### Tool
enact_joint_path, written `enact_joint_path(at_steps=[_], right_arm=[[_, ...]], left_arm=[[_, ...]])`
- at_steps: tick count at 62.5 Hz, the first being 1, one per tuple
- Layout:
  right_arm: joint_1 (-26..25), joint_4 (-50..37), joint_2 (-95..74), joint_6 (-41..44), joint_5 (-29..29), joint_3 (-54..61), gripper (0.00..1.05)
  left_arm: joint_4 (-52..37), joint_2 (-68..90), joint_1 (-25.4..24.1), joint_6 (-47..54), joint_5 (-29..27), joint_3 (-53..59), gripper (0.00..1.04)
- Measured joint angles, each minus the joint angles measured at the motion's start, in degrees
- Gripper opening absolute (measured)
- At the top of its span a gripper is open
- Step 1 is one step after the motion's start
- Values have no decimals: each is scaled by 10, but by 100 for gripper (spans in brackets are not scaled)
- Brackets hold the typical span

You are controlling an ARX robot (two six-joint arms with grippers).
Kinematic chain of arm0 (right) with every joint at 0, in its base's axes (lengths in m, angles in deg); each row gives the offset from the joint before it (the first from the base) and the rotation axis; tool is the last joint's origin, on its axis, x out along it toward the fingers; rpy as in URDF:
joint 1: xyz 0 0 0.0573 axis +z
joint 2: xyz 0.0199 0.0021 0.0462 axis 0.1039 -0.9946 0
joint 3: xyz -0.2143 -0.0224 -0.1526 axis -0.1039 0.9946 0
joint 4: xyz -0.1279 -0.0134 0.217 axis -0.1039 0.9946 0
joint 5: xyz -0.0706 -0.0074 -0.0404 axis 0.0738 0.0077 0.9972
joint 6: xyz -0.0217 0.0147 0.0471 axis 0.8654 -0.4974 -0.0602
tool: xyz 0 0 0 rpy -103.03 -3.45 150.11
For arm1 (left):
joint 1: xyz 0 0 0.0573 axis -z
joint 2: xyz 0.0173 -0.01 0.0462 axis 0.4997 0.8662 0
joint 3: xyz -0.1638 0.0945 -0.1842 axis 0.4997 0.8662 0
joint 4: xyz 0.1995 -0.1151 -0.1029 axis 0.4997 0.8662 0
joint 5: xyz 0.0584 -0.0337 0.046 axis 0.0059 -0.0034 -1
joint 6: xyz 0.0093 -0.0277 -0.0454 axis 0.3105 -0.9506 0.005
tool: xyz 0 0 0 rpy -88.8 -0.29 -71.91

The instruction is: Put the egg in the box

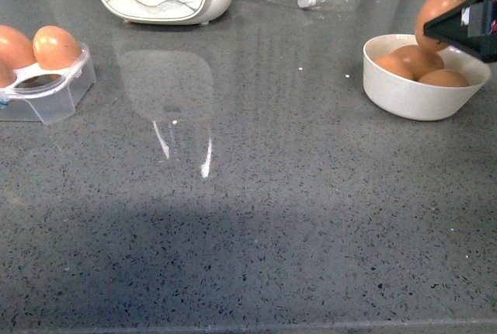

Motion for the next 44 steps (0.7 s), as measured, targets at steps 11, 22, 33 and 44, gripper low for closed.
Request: enact_joint_path(at_steps=[11,22,33,44], right_arm=[[55,8,24,-7,20,-32,39],[144,8,-2,-24,33,-95,39],[223,25,-68,-56,25,-162,39],[279,48,-140,-104,14,-233,39]], left_arm=[[0,0,0,0,0,0,98],[0,0,0,0,0,0,98],[0,0,0,0,0,0,98],[0,0,0,0,0,0,98]])
